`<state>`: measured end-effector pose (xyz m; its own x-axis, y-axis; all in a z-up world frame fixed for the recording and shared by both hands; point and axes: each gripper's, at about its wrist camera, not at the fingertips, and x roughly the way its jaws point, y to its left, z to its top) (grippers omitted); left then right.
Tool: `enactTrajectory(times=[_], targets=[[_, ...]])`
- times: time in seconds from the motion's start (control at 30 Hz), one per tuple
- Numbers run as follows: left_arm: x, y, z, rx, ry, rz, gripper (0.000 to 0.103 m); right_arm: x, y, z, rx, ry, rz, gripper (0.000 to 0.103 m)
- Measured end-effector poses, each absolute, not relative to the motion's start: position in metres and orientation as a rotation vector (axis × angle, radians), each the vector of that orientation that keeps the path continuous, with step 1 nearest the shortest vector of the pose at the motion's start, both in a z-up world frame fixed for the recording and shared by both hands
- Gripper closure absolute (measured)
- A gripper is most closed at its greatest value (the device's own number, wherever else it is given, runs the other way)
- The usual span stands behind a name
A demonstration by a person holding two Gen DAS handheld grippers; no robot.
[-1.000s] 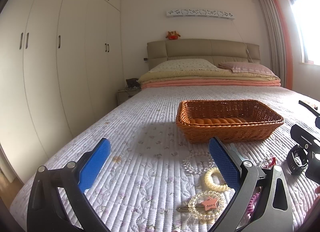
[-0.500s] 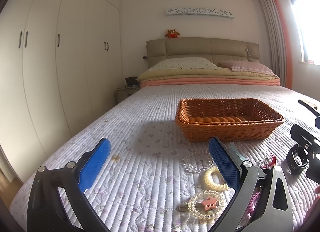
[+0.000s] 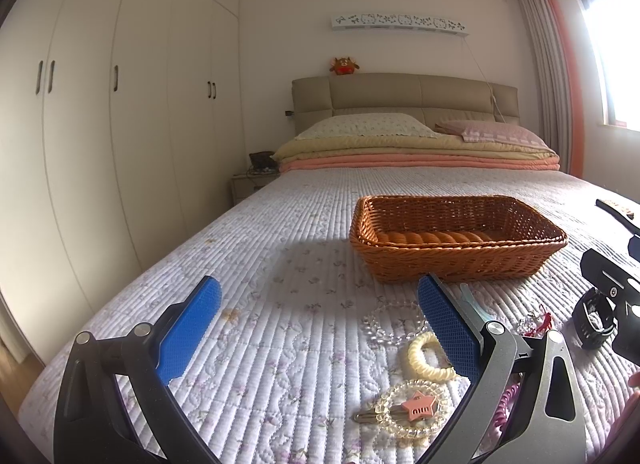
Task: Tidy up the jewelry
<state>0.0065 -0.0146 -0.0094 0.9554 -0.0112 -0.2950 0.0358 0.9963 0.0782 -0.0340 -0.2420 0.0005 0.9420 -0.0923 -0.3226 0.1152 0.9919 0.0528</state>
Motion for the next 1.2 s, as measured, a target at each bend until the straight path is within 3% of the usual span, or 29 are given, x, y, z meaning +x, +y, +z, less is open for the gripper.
enactTrajectory(times=[0.5, 0.73, 0.8, 0.93, 1.1, 1.2], targets=[[0.021, 0.006, -0.013, -0.024, 0.371, -0.071, 0.008, -0.036, -0.241, 0.001, 0.060, 0.318, -0.105, 0.009], [0.022, 0.025, -0.019, -0.111, 0.518, -0.200, 0.018, -0.044, -0.235, -0.005, 0.046, 0.405, -0.027, 0.034], [0.019, 0.029, -0.026, -0.130, 0.582, -0.254, 0.028, -0.048, -0.234, -0.008, 0.050, 0.445, -0.002, 0.042], [0.015, 0.030, -0.039, -0.121, 0.673, -0.309, 0.044, -0.054, -0.224, -0.016, 0.039, 0.528, 0.038, 0.068], [0.011, 0.029, -0.047, -0.119, 0.760, -0.383, 0.058, -0.060, -0.213, -0.022, 0.038, 0.597, 0.077, 0.068], [0.012, 0.027, -0.049, -0.145, 0.803, -0.429, 0.058, -0.054, -0.216, -0.034, 0.086, 0.690, 0.110, 0.068]])
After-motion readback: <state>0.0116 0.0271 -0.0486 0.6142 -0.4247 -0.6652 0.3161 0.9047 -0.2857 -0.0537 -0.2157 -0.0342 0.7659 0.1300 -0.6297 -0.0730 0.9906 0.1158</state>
